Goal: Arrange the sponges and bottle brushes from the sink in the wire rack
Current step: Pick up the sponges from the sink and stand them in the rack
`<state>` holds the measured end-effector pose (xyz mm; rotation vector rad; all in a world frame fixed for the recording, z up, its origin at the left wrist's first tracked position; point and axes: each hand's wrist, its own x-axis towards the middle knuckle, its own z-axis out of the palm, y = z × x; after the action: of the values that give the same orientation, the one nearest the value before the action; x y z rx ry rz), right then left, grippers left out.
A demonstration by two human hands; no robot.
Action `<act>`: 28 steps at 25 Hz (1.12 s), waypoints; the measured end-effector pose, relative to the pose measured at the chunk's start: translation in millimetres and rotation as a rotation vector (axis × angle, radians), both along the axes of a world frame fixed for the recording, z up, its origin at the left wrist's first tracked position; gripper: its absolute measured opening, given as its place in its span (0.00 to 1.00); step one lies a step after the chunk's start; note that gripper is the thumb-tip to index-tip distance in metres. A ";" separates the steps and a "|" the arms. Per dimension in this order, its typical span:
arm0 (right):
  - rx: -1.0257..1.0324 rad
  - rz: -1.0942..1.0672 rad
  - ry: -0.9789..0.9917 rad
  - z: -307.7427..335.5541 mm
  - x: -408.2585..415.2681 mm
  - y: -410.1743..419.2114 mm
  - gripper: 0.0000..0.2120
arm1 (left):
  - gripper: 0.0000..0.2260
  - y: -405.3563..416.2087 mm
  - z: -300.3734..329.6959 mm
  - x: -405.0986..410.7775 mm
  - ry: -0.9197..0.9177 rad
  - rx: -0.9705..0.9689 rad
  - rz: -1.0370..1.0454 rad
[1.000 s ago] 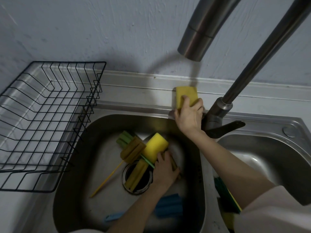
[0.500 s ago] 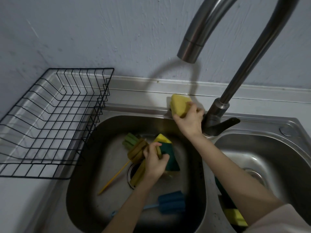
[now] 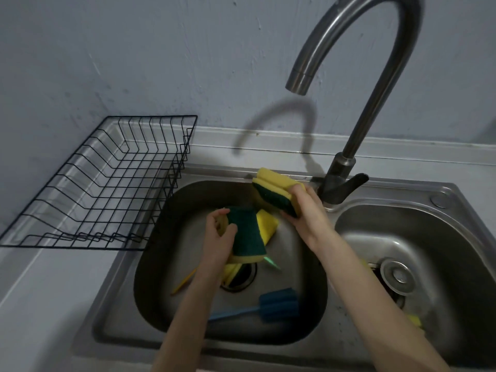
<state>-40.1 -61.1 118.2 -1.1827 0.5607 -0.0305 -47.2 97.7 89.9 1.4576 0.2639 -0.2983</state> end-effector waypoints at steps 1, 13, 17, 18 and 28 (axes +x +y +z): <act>0.031 -0.001 -0.024 4.3 -4.2 2.8 0.04 | 0.13 5.6 6.7 -5.6 -0.021 0.004 -0.002; -0.090 0.195 -0.185 54.2 -22.7 55.4 0.20 | 0.17 84.7 75.4 -29.9 -0.235 -0.047 0.142; -0.273 0.236 -0.182 62.2 -13.9 85.4 0.31 | 0.16 123.3 85.8 -29.5 -0.249 -0.068 0.219; -0.281 0.231 -0.186 63.8 -10.3 94.7 0.33 | 0.16 134.0 87.6 -28.2 -0.252 -0.063 0.233; -0.509 0.222 -0.268 86.3 44.0 176.2 0.31 | 0.13 224.7 86.5 13.3 -0.251 -0.030 0.310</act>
<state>3.9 115.1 204.5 -1.6997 0.1821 -0.1471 -33.8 322.4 176.4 1.3851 0.2752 0.1314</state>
